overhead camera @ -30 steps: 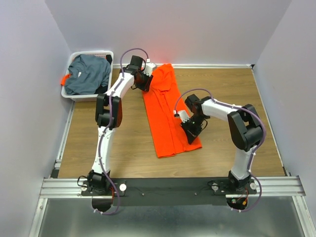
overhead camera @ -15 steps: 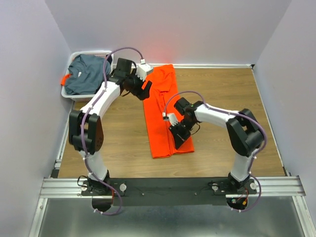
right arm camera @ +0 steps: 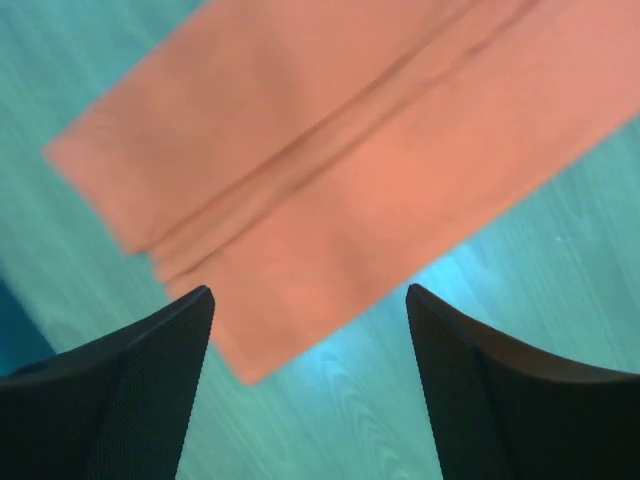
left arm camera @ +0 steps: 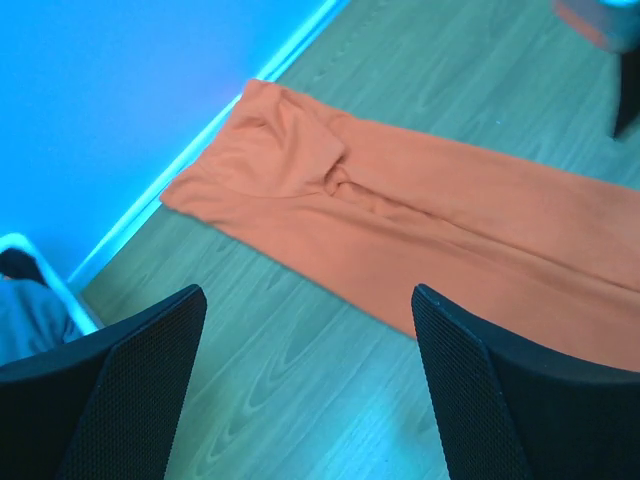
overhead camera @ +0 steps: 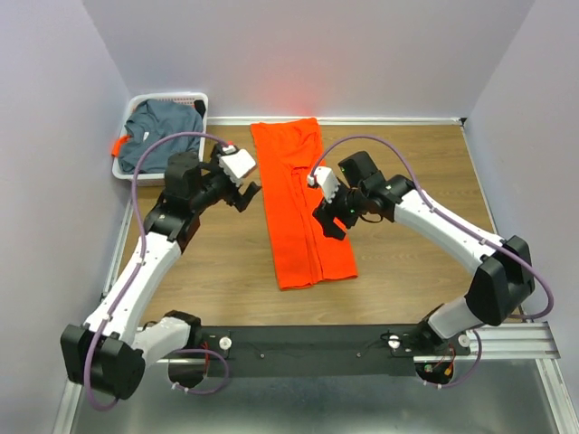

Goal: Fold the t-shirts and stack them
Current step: Rotate the tshirt 90 degrees

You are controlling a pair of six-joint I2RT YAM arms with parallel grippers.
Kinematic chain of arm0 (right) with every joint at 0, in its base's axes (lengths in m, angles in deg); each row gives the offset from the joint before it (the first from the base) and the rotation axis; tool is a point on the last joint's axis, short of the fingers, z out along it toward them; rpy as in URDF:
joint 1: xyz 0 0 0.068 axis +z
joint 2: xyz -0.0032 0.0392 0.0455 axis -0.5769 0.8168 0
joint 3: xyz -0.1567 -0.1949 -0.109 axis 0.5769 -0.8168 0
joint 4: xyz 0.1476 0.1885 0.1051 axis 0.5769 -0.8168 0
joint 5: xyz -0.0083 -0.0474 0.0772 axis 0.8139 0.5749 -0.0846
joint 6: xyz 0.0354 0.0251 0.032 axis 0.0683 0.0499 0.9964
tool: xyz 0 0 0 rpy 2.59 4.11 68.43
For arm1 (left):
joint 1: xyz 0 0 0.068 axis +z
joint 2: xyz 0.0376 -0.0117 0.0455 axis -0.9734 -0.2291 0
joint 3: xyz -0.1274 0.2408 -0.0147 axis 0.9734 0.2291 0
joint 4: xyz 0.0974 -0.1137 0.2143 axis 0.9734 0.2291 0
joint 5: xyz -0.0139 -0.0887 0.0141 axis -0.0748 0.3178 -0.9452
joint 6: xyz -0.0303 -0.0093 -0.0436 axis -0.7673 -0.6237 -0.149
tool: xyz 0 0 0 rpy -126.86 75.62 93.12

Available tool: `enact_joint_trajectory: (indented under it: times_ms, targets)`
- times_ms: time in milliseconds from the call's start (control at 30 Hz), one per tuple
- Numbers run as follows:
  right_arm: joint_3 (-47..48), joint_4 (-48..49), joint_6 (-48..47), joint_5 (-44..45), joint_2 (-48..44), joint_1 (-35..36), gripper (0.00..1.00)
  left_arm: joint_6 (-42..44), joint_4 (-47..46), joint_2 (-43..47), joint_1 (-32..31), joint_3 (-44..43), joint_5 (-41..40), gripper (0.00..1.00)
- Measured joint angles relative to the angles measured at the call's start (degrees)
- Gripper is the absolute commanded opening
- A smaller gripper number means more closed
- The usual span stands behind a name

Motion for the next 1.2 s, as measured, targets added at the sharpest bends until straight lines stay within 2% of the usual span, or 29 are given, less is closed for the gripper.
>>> enact_joint_trajectory:
  times_ms: [67, 167, 300, 567, 733, 967, 1200]
  targets:
    - [-0.11, 1.62, -1.79, 2.32, 0.55, -0.13, 0.92, 1.51, -0.33, -1.57, -2.51, -0.13, -0.31, 0.85]
    - [-0.13, 3.28, -2.8, 4.87, 3.19, -0.11, 0.89, 4.92, 1.31, -8.63, -10.14, -0.74, -2.08, 0.88]
    - [-3.89, 5.62, -4.83, 7.3, 7.08, -0.13, 0.79, 9.62, 6.54, -19.71, -16.17, 1.22, -2.21, 0.88]
    - [-8.96, 6.29, -5.73, 6.21, 12.09, -0.26, 0.7, 13.97, 8.0, -28.5, -16.79, 1.97, -3.93, 0.88]
    - [-11.02, 9.29, -3.41, 5.86, 13.55, -0.52, 0.69, 15.34, 7.8, -32.83, -17.05, 1.99, -4.17, 0.88]
    - [-14.78, 14.71, -0.04, 4.61, 11.19, -0.28, 0.69, 16.2, 6.99, -33.0, -16.96, 3.54, -6.29, 0.89]
    - [-17.31, 17.99, 7.76, 0.44, 9.31, 3.8, 0.69, 20.04, 7.3, -29.07, -15.5, 7.43, -6.91, 0.89]
